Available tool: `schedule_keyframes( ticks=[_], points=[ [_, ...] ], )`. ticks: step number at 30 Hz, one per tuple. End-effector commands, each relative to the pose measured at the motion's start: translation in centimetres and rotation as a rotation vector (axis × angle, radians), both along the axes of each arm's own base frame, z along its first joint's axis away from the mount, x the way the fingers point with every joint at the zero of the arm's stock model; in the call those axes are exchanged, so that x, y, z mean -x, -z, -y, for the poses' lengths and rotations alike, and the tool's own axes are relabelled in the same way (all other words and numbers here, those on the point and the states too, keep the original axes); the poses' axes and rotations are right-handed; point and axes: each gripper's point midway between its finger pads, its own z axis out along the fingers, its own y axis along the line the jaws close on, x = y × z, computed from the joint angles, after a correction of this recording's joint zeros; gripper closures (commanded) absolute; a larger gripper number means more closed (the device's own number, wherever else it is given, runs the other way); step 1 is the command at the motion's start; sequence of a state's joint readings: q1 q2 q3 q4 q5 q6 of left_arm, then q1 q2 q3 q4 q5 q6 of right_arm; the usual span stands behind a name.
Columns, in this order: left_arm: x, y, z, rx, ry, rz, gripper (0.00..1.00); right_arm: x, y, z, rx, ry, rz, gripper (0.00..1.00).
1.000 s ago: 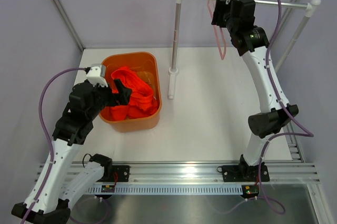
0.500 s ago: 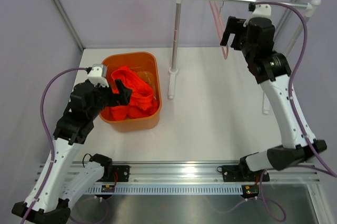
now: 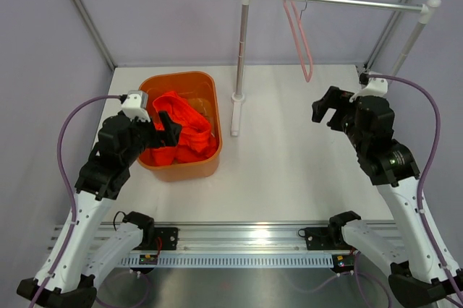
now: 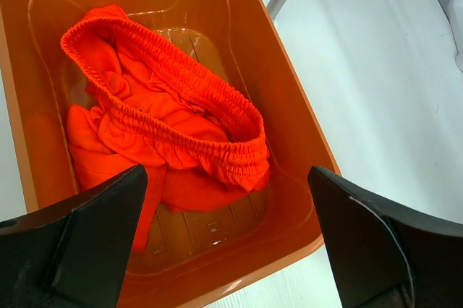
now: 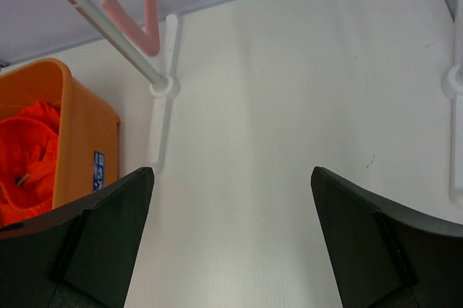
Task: Remove the shorts from the hanger
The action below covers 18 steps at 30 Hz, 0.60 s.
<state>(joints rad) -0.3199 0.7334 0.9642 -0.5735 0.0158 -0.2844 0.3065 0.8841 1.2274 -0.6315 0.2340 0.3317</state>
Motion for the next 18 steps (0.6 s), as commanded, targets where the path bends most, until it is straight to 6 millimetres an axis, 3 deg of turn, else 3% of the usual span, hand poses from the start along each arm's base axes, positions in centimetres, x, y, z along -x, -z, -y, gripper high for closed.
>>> schedule_keyframes(
  ticks=[1, 2, 5, 18],
  points=[
    [-0.4, -1.3, 0.0, 0.005, -0.002, 0.075, 0.01, 1.4, 1.3, -0.6, -0.06, -0.036, -0.001, 0.01],
    [-0.4, -1.4, 0.0, 0.008, -0.002, 0.082, 0.01, 1.6, 2.5, -0.8, -0.071, -0.04, -0.019, 0.0],
    [-0.5, -1.3, -0.7, -0.003, -0.036, 0.092, 0.01, 2.4, 3.4, -1.0, -0.105, -0.05, -0.014, 0.01],
    [-0.7, -0.9, -0.7, -0.007, -0.043, 0.077, 0.01, 4.3, 4.1, -0.5, -0.106, -0.059, -0.006, 0.0]
  ],
)
